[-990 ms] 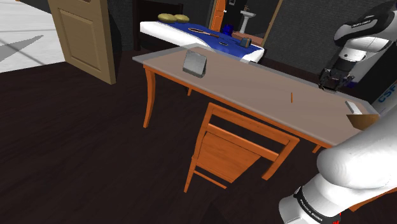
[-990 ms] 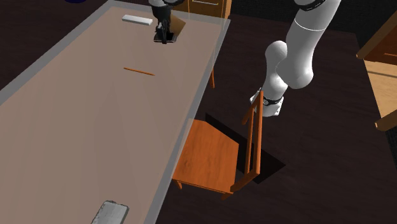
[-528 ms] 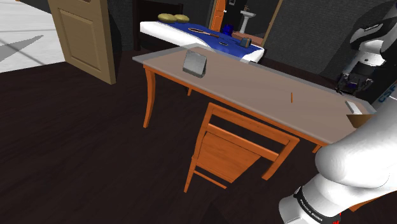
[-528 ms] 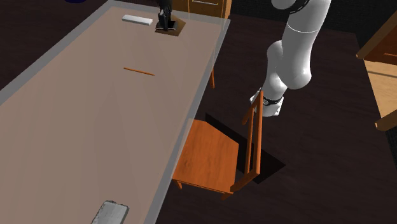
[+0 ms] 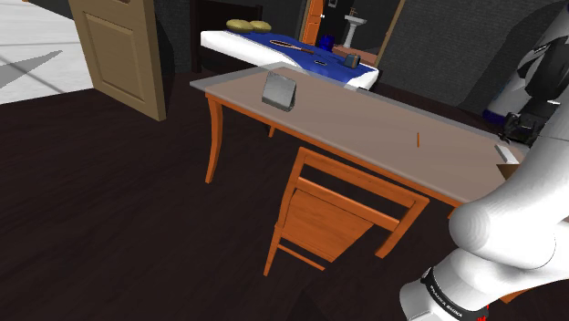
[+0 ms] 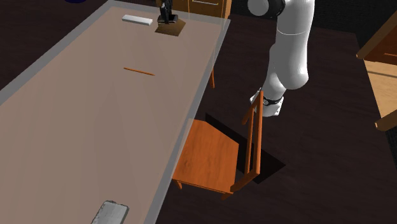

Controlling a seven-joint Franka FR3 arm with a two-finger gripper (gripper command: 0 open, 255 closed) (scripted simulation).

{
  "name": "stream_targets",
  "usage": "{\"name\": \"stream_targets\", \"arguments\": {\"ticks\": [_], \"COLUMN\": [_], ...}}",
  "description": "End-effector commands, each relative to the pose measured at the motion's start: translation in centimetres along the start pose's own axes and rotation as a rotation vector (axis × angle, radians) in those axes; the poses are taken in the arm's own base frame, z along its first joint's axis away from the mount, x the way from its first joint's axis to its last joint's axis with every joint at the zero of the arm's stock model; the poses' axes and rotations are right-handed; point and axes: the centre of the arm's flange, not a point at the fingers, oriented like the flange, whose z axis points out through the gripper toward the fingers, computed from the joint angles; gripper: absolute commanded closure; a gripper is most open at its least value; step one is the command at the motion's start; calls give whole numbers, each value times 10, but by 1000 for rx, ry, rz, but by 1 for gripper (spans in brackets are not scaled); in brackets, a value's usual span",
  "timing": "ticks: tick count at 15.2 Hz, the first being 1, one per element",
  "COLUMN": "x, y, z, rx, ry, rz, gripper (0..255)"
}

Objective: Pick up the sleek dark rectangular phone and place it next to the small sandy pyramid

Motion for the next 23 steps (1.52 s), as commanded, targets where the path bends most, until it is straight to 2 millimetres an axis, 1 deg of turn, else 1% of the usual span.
{"name": "stream_targets", "arguments": {"ticks": [1,23], "x": [-1,-4], "y": [1,-6], "z": [10,126], "rx": [0,0], "ry": [0,0], "rz": [-1,-1], "gripper": [255,255]}}
